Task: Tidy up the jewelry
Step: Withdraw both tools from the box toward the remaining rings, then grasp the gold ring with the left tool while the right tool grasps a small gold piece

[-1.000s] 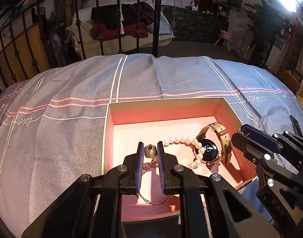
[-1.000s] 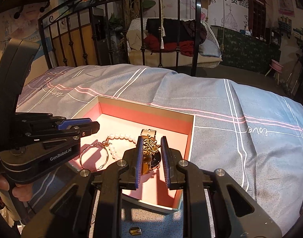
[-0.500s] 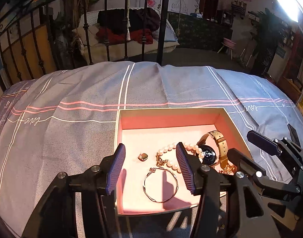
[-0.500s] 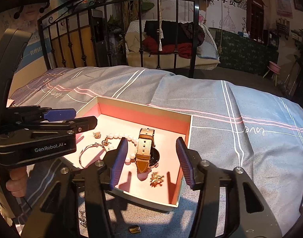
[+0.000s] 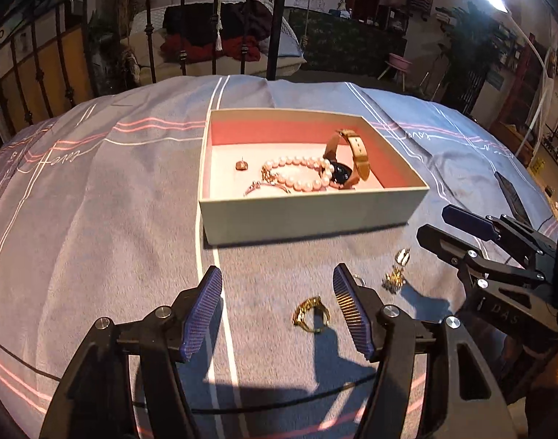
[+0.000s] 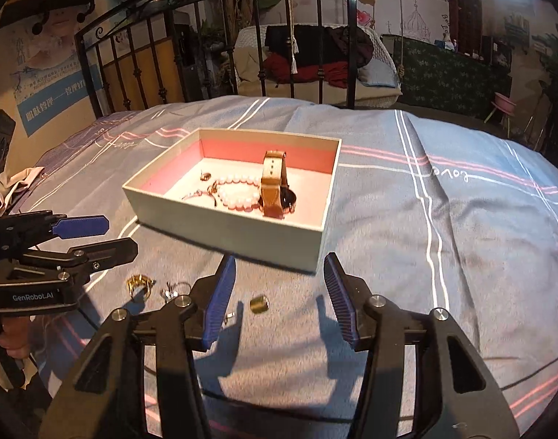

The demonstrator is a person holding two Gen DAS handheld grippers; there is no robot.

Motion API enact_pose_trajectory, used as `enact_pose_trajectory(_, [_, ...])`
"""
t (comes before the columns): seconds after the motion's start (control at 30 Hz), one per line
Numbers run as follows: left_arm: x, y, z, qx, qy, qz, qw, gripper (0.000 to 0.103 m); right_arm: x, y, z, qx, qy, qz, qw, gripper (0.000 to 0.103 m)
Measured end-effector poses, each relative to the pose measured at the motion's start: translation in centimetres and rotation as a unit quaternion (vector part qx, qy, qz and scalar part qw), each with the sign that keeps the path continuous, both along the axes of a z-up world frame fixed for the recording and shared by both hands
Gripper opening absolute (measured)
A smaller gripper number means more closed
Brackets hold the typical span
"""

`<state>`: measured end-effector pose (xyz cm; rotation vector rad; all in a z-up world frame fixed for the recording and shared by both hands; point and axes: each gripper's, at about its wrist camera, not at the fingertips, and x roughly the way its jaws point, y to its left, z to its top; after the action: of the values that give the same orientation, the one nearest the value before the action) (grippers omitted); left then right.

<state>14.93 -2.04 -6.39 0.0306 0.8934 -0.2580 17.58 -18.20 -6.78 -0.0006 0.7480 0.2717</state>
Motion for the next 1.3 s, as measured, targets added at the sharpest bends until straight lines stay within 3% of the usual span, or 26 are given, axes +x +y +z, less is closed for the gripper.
enact_pose_trajectory(0.23, [-0.5,-0.8,-1.7,0.028,0.012,-0.012,0.9995,0.060,-0.7,0.2,-1.8,-0.009,0.029,0.006,1.000,0.049])
enact_pose_trajectory(0.6, [-0.3,-1.5,-2.4,0.047,-0.001,-0.032,0.9984,0.024,1.1,1.5,-2.2,-0.035,0.047,0.028,0.998,0.038])
enact_pose_trajectory(0.77, [-0.3,-1.3,-2.4,0.036,0.001,-0.030,0.9989,0.024,1.3,1.5,-2.3,-0.037,0.046,0.032,0.998,0.033])
enact_pose_trajectory(0.97, [-0.2,-1.0,-2.2,0.024,0.005,-0.025,0.9994,0.024,1.3,2.1,-2.3,-0.046,0.044,0.045,0.997,0.014])
enact_pose_trajectory(1.3, [-0.2,-0.6,-1.9,0.010,0.011,-0.016,0.9998,0.024,0.8,1.8,-1.9,-0.029,0.037,0.038,0.998,0.012])
